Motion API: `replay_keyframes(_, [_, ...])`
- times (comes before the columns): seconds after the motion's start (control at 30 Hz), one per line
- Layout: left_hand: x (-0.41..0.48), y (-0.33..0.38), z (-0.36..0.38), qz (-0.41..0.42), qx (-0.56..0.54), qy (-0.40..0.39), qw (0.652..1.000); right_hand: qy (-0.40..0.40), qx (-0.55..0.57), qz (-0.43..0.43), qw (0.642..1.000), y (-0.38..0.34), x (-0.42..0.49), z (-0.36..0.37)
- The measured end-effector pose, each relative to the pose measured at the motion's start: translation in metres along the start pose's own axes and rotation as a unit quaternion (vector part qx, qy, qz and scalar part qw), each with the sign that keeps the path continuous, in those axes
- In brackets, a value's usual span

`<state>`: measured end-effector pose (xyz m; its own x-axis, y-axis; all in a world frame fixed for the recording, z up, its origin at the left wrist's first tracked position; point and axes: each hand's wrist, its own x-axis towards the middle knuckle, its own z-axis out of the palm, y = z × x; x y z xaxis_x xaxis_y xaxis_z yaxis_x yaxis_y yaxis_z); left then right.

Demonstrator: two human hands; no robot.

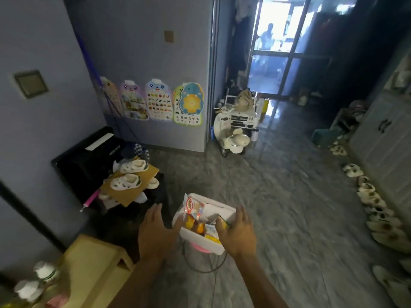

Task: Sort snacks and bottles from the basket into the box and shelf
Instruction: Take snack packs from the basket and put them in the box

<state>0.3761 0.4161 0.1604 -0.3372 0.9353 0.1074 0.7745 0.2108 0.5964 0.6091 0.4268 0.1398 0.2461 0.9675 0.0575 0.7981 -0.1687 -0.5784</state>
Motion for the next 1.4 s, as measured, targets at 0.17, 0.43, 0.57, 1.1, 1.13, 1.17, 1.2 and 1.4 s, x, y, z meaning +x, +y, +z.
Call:
replay_keyframes(0.17, [0.052, 0.016, 0.065, 0.021, 0.008, -0.049, 0.999, -0.009, -0.019, 0.036, 0.999, 0.030, 0.060, 0.017])
replay_keyframes(0.43, [0.163, 0.002, 0.183, -0.035, 0.018, -0.130, 0.991, -0.101, -0.076, 0.080, 0.989, 0.065, 0.178, 0.098])
replay_keyframes(0.57, [0.198, -0.021, 0.244, -0.054, 0.030, -0.171, 0.983, -0.183, -0.111, 0.074, 0.974, 0.090, 0.219, 0.152])
replay_keyframes(1.1, [0.219, -0.144, 0.499, -0.067, 0.112, -0.434, 0.891, -0.426, -0.097, -0.015, 0.899, 0.241, 0.270, 0.383])
replay_keyframes(1.13, [0.217, -0.147, 0.507, -0.069, 0.109, -0.431, 0.893, -0.418, -0.097, -0.019, 0.903, 0.245, 0.269, 0.387])
replay_keyframes(1.17, [0.214, -0.151, 0.513, -0.070, 0.105, -0.421, 0.898, -0.414, -0.093, -0.016, 0.905, 0.249, 0.267, 0.391])
replay_keyframes(1.2, [0.212, -0.155, 0.518, -0.074, 0.100, -0.406, 0.905, -0.412, -0.084, -0.012, 0.907, 0.252, 0.267, 0.393])
replay_keyframes(1.4, [0.208, -0.151, 0.503, -0.113, 0.028, -0.332, 0.936, -0.399, -0.036, -0.009, 0.916, 0.249, 0.266, 0.385])
